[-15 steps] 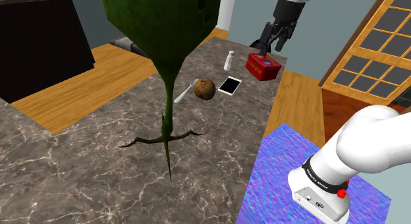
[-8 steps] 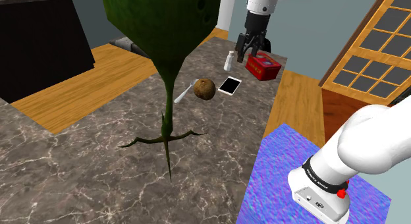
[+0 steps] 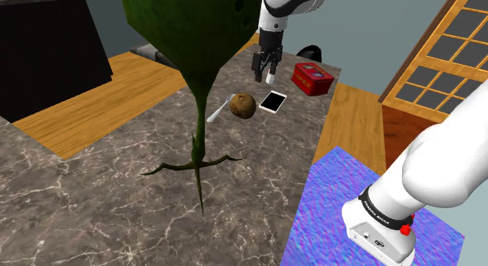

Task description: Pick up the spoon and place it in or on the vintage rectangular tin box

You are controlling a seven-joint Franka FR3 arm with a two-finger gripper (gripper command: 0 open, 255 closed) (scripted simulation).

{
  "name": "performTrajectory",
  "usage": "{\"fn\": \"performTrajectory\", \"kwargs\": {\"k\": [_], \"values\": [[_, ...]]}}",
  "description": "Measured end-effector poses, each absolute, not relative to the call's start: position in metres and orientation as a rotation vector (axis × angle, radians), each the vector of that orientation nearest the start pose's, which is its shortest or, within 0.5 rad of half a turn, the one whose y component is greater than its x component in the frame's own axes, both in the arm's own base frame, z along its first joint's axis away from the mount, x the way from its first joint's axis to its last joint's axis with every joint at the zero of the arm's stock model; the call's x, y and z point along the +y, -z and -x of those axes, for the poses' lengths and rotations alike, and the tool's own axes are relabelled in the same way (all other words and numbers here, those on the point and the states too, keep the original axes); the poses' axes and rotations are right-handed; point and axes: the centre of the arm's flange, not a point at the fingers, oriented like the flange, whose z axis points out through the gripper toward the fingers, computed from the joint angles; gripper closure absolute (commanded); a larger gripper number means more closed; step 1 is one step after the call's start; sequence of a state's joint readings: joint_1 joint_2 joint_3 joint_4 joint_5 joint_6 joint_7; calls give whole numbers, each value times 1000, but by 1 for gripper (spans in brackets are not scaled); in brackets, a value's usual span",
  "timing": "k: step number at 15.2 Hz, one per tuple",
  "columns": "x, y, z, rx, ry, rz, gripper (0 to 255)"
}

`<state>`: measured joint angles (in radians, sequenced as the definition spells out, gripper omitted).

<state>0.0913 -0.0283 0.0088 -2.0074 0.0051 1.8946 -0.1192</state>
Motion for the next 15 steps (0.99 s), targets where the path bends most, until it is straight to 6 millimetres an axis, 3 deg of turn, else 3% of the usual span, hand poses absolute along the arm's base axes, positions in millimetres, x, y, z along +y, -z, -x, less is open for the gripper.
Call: {"fn": "performTrajectory", "kwargs": {"k": [10,15], "values": [[112,-380,-631,-570,-239,3075,0],[116,-353,-635,-590,-244,3070,0]]}}
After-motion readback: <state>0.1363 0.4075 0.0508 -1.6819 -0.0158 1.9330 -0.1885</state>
